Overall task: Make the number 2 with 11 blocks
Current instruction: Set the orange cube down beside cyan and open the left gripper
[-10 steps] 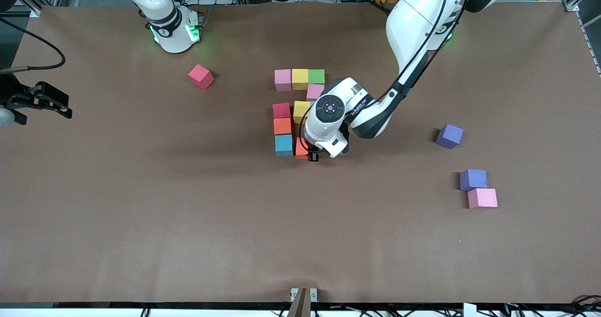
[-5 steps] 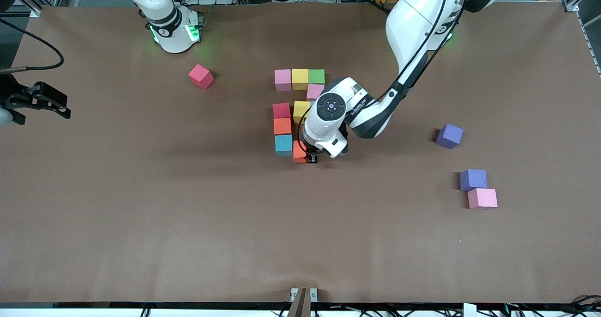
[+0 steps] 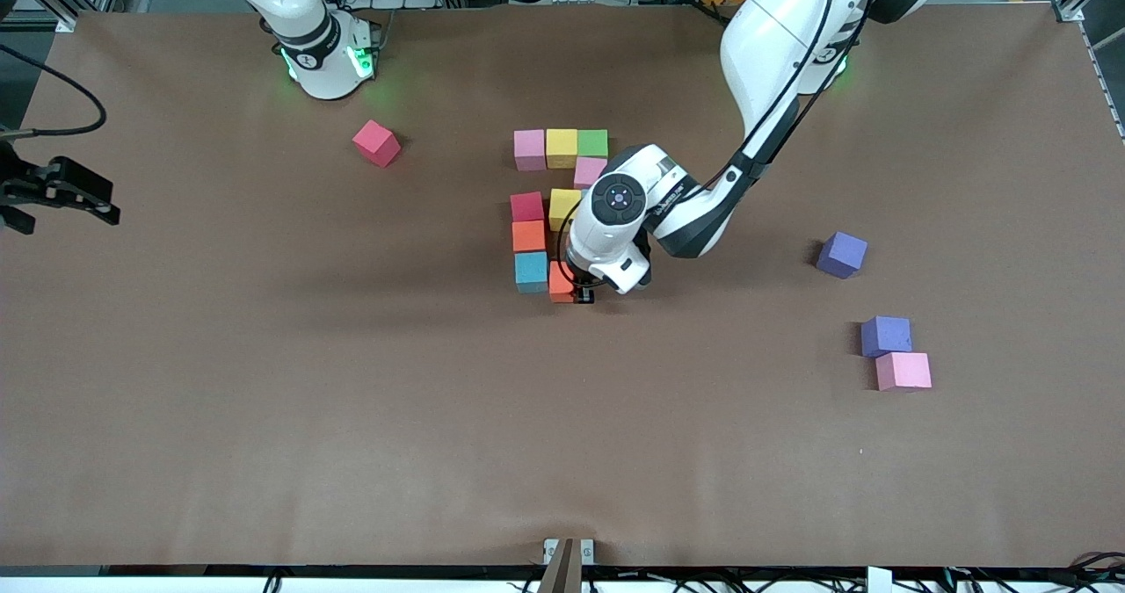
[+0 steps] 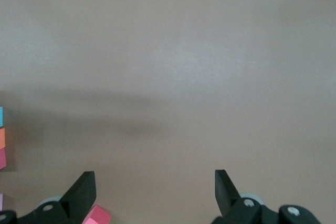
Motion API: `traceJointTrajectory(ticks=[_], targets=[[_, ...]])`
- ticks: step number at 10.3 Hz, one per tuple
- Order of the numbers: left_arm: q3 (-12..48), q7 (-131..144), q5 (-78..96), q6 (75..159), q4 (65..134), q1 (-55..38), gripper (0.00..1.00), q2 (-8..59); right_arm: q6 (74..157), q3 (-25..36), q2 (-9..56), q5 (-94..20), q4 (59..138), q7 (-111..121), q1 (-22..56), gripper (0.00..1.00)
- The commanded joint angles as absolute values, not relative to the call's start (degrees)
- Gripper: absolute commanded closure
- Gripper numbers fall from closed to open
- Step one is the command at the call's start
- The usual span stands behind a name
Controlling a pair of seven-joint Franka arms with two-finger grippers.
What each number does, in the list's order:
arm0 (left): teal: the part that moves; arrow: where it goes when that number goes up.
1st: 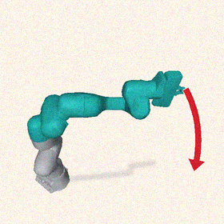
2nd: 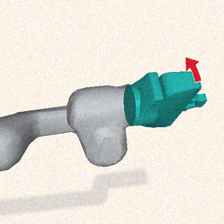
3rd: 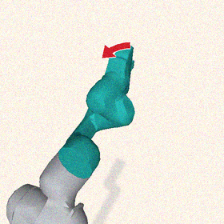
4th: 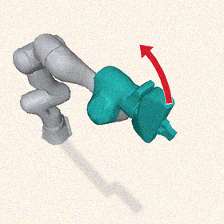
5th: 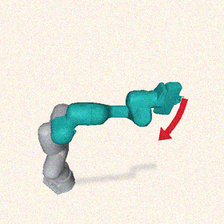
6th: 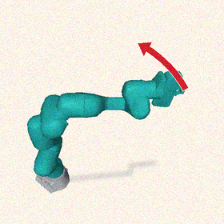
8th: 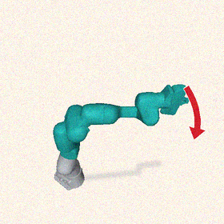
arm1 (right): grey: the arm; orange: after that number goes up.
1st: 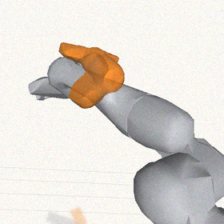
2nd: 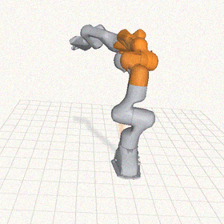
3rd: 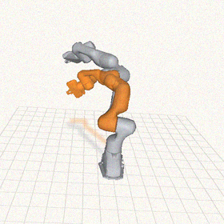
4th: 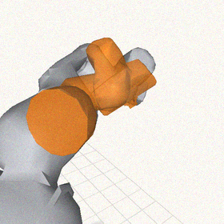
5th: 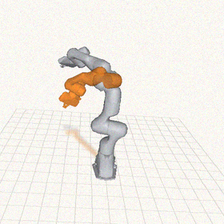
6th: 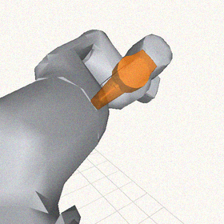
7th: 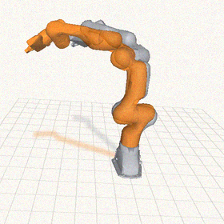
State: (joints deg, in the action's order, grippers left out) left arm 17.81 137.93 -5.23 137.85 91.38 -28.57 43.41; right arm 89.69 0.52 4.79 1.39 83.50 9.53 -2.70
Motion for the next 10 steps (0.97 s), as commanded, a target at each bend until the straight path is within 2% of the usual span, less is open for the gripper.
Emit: traceJointTrajectory(ticks=[1, 10], targets=[[17.4, 139.0, -4.4, 138.4, 92.5, -29.1, 0.8, 42.8, 89.1, -0.1, 4.8, 0.7, 82.9, 9.0, -3.9, 0.0], [17.9, 140.1, -4.3, 138.3, 93.4, -29.3, 0.8, 42.1, 88.8, -0.3, 5.2, 0.7, 84.3, 9.1, -3.3, 0.0]])
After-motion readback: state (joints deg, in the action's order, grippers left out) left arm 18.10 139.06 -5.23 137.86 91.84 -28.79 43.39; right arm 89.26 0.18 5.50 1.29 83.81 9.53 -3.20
